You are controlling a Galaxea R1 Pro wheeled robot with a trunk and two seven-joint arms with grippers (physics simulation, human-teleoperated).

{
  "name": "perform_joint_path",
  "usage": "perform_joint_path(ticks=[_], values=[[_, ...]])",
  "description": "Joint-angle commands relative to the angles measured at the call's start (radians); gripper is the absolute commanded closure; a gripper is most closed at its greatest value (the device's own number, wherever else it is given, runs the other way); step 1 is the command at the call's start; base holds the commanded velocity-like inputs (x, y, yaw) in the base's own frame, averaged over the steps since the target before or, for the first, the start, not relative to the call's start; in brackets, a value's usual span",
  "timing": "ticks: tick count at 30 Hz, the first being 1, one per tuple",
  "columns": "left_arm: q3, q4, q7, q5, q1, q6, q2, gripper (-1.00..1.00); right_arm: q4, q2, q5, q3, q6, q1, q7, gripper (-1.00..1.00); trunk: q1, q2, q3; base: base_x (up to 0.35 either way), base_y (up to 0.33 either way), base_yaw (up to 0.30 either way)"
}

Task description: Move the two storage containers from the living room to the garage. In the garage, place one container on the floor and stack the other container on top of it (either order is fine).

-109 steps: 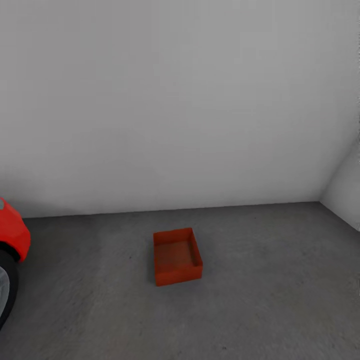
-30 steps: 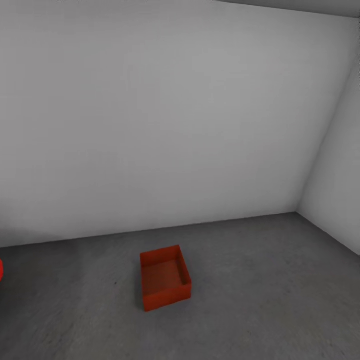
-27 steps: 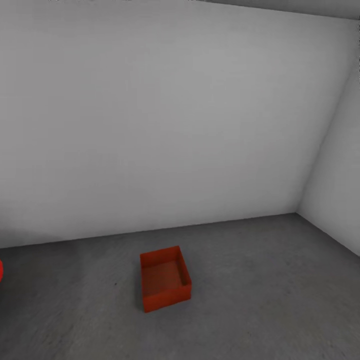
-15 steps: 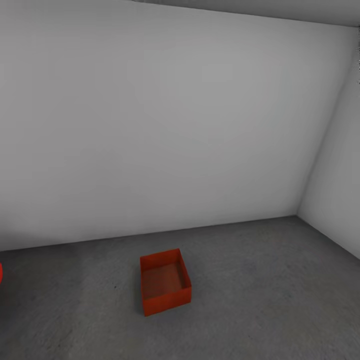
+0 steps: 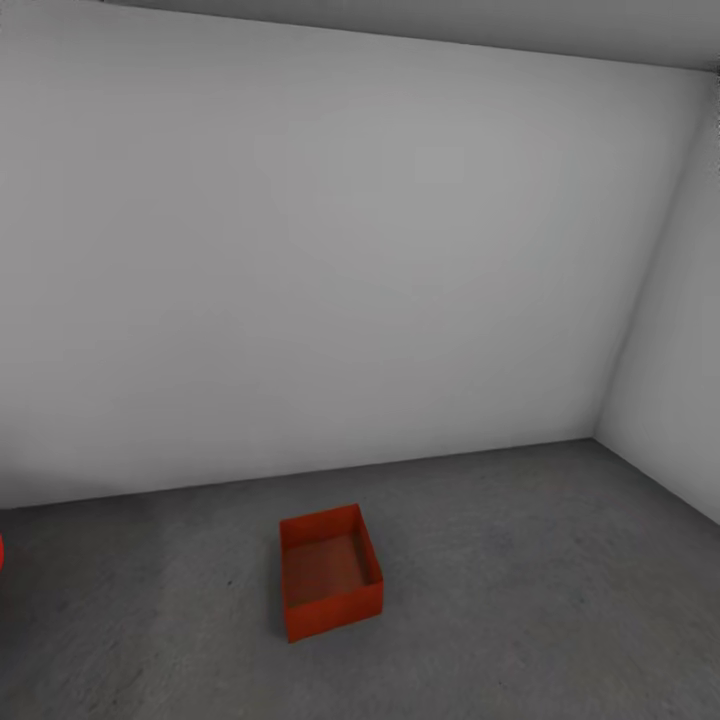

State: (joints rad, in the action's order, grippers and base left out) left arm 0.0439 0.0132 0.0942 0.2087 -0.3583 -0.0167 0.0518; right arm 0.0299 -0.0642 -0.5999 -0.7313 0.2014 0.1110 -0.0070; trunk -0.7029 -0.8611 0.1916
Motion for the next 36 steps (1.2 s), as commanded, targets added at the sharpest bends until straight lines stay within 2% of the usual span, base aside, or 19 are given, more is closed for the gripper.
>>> perform_joint_path(ticks=[1,4,6,9,10,13,25,36], values=[[0.005,-0.004,0.002,0.005,-0.001,-0.001,0.001,-1.00,0.002,0.000,-0.006,-0.008,0.004,0.001,-0.001,-1.00,0.000,-0.001,0.000,0.000,0.000,0.000],[0.007,-0.009,0.003,0.007,0.003,0.005,-0.002,-1.00,0.002,0.000,-0.006,-0.008,0.004,0.001,-0.001,-1.00,0.000,-0.001,-0.005,0.000,0.000,0.000],[0.008,-0.011,-0.005,0.006,0.056,0.001,-0.006,-1.00,0.002,0.000,-0.007,-0.008,0.004,0.001,-0.001,-1.00,0.000,-0.001,-0.008,0.000,0.000,0.000],[0.008,-0.011,-0.009,0.005,0.097,-0.012,-0.010,-1.00,0.002,0.000,-0.007,-0.008,0.004,0.001,-0.001,-1.00,0.000,-0.001,-0.013,0.000,0.000,0.000],[0.008,-0.011,-0.010,0.006,0.115,-0.041,-0.012,-1.00,0.002,0.000,-0.007,-0.008,0.004,0.001,-0.001,-1.00,0.000,-0.001,-0.014,0.000,0.000,0.000],[0.008,-0.012,-0.010,0.008,0.127,-0.067,-0.013,-1.00,0.002,0.000,-0.008,-0.008,0.004,0.001,-0.001,-1.00,0.000,-0.001,-0.019,0.000,0.000,0.000],[0.008,-0.012,-0.010,0.008,0.135,-0.073,-0.008,-1.00,0.002,0.003,-0.009,-0.007,0.004,0.001,-0.001,-1.00,0.000,-0.001,-0.038,0.000,0.000,-0.001],[0.008,-0.012,-0.010,0.008,0.136,-0.078,-0.013,-1.00,0.002,-0.001,0.002,-0.007,0.003,0.001,-0.002,-1.00,0.000,-0.001,-0.041,0.000,0.000,-0.002]])
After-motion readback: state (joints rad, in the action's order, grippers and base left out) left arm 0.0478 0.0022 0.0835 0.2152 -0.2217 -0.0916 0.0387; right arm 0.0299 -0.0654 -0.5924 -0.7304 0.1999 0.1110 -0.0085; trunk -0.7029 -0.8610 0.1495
